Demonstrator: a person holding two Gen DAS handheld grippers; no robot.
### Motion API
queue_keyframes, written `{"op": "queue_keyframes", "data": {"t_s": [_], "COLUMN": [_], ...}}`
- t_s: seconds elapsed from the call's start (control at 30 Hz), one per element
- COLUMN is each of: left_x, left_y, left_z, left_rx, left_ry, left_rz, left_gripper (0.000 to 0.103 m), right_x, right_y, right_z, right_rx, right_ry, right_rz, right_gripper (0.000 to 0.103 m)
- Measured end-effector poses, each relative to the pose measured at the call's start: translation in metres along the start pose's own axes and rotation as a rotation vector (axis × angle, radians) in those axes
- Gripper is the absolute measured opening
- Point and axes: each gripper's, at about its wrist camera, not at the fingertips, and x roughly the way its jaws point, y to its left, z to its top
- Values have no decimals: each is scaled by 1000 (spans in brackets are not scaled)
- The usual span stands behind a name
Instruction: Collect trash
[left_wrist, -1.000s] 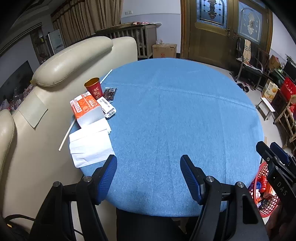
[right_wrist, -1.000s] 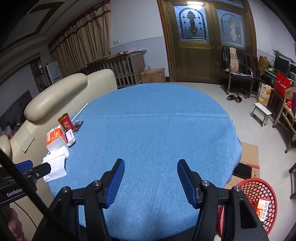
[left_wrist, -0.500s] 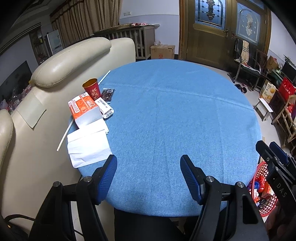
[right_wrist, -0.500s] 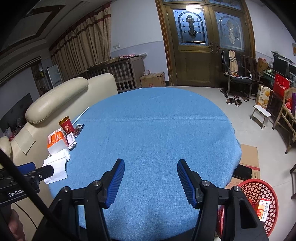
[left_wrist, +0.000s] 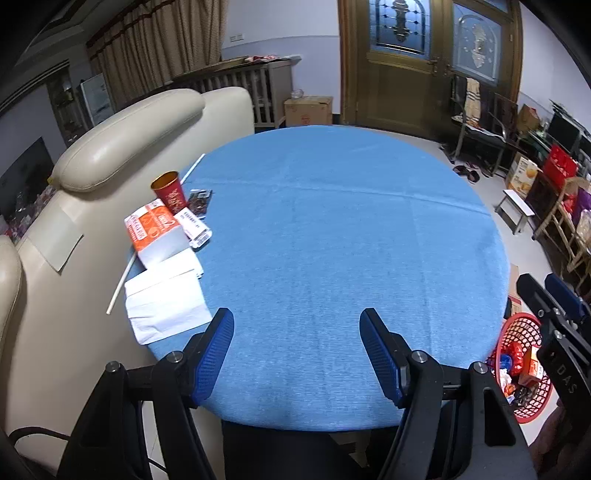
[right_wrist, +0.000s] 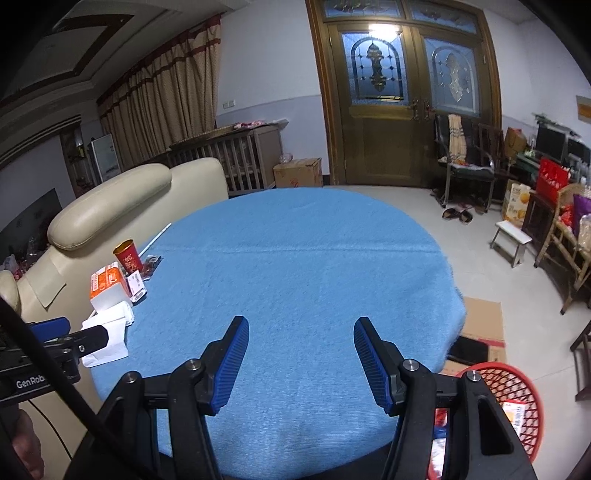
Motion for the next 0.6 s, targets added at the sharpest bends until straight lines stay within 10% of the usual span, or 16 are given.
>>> {"op": "queue_keyframes", "data": {"t_s": [0.6], "left_x": [-8], "left_y": [-41], "left_z": [0], "left_rx": [81], "left_ry": [-12], "left_rz": [-63], "left_gripper": [71], "right_x": [-27], "right_y": [-54], "right_z": [-10], "right_rx": [86], "right_ry": [28], "right_rz": [-116], "right_gripper": [63]}}
